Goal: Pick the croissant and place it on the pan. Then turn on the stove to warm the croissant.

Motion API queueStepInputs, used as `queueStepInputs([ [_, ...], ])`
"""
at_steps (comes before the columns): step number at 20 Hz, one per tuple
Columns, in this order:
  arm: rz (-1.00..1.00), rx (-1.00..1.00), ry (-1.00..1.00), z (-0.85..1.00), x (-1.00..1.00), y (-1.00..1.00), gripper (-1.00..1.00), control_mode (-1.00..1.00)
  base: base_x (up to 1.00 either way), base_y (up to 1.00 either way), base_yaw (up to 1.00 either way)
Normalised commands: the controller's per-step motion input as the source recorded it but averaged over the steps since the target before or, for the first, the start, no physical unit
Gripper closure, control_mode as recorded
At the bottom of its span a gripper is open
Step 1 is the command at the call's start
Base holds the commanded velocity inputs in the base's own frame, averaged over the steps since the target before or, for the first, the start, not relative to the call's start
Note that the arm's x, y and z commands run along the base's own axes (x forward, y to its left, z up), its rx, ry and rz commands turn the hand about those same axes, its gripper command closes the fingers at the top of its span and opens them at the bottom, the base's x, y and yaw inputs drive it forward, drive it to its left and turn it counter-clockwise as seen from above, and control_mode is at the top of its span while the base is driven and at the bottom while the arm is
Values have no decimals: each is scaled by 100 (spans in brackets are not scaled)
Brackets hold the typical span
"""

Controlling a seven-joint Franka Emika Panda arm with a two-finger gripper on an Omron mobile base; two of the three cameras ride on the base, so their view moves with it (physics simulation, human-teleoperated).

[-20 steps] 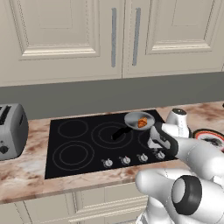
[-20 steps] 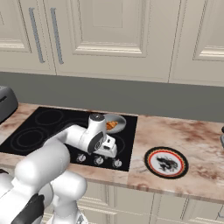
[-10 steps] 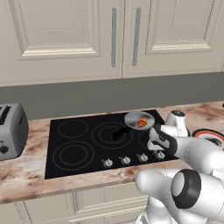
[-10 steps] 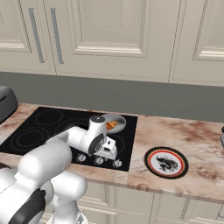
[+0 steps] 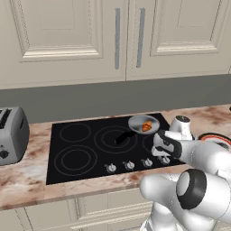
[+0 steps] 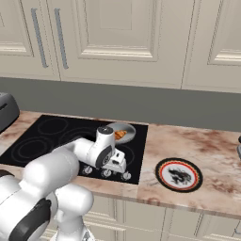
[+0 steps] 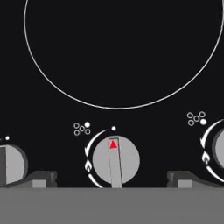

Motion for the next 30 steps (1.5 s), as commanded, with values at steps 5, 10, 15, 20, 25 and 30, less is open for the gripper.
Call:
queueStepInputs([
  [5, 0, 0, 0, -8, 15, -6, -100, -100, 0, 0, 0],
  [10, 0, 0, 0, -6, 14, -10, -100, -100, 0, 0, 0],
  [15, 0, 0, 1, -8, 3, 0, -100, -100, 0, 0, 0],
  [20, 0, 0, 2, -2, 0, 0, -100, -100, 0, 0, 0],
  [25, 0, 0, 4, -9, 0, 0, -100, -100, 0, 0, 0],
  [30, 0, 0, 4, -9, 0, 0, -100, -100, 0, 0, 0],
])
